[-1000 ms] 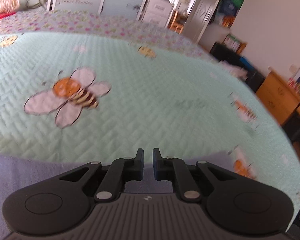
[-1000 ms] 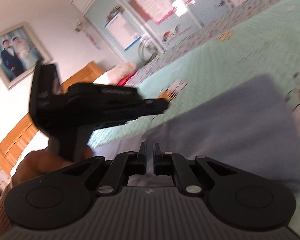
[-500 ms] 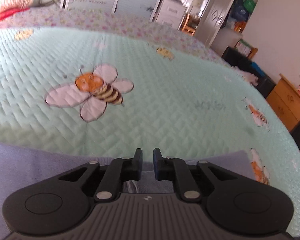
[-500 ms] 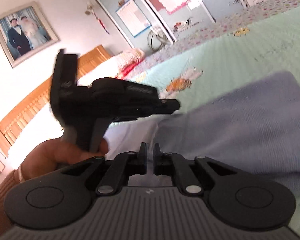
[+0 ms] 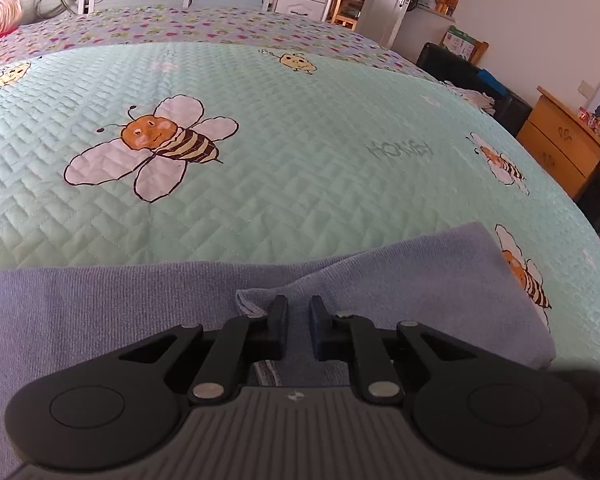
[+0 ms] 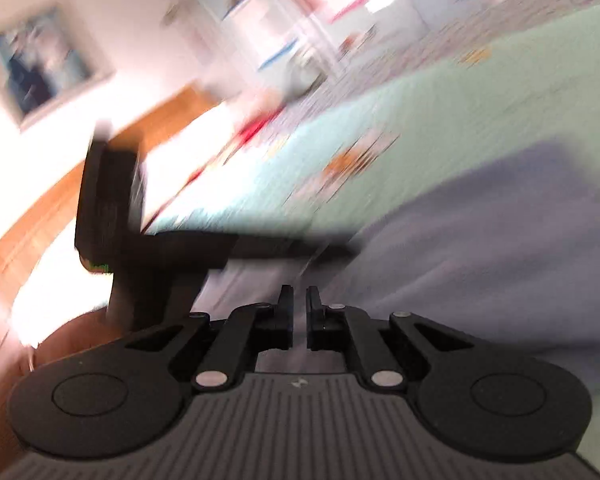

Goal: Fold clothes

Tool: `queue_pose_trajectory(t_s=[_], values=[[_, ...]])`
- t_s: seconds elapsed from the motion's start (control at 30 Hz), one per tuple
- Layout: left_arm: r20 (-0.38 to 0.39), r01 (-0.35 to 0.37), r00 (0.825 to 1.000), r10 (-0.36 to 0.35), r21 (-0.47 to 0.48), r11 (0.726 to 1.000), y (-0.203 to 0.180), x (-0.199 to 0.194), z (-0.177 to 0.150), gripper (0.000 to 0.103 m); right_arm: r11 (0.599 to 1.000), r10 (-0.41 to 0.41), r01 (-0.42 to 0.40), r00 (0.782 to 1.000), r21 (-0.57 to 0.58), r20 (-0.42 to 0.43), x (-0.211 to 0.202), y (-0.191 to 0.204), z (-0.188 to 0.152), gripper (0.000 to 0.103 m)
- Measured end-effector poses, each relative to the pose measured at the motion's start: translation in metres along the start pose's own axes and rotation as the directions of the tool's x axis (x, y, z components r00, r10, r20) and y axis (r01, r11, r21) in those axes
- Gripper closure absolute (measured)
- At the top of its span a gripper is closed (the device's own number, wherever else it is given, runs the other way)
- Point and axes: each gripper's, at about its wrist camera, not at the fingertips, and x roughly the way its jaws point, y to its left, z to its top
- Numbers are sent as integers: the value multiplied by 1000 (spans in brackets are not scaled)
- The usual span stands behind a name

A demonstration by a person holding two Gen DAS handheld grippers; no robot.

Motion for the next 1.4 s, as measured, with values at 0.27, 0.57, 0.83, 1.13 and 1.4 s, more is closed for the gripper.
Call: queue_pose_trajectory(t_s=[0.27, 0.57, 0.83, 1.13, 1.4], values=[[12, -17, 1000, 17, 15, 1000, -2, 2, 0, 88, 960, -233, 229, 972, 160, 6, 11, -86, 57, 103], [14, -58, 998, 58, 51, 997, -10, 3, -1, 88, 969, -240, 234, 967, 78, 89, -2, -63, 45, 97], [22, -92, 996, 91, 70, 993, -17, 3, -2, 88, 961, -271, 267, 960, 68, 69, -8, -62, 15, 100], [26, -143, 990, 141, 85, 986, -27, 4, -3, 88, 971, -239, 238, 970, 31, 39, -8, -38, -18, 98], [33, -186, 982, 184, 108, 977, -36, 5, -4, 90, 978, -209, 210, 973, -5, 98, -22, -3, -8, 91]])
